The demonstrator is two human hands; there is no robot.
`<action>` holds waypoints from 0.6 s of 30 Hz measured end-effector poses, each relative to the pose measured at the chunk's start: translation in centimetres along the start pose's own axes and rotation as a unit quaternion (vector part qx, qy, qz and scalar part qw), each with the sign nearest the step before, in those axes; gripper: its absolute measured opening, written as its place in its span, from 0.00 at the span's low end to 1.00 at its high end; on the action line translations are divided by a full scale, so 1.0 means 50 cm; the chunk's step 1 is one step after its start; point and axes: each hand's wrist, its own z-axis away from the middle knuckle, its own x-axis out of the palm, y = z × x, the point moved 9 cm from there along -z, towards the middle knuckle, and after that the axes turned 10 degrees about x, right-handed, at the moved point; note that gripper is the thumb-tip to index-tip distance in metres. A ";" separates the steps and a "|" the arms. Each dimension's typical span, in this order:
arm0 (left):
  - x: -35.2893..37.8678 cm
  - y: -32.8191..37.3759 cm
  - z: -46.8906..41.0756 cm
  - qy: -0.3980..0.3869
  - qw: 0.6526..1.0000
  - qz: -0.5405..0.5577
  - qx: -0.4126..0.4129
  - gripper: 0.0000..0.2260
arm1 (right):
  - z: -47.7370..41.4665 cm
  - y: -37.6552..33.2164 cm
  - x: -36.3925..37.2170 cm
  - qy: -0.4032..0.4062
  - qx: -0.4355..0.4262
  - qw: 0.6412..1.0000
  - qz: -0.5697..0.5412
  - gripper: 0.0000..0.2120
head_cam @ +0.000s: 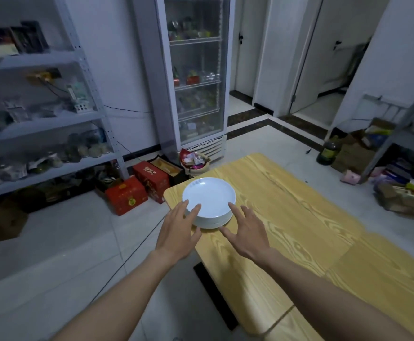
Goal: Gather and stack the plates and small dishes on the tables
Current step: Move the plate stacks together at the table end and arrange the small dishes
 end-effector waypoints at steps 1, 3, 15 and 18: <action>0.016 -0.030 -0.027 -0.007 1.000 0.013 0.000 0.28 | -0.026 0.002 0.019 -0.012 0.016 0.999 -0.026 0.36; 0.051 -0.083 -0.078 -0.022 0.999 0.043 0.001 0.27 | -0.073 0.008 0.054 -0.036 0.049 0.996 -0.070 0.36; 0.257 -0.298 -0.245 -0.145 0.961 0.215 -0.097 0.31 | -0.264 0.089 0.176 -0.037 0.207 0.937 -0.279 0.31; 0.310 -0.325 -0.272 -0.166 0.928 0.305 -0.132 0.32 | -0.309 0.105 0.199 -0.053 0.203 0.932 -0.295 0.30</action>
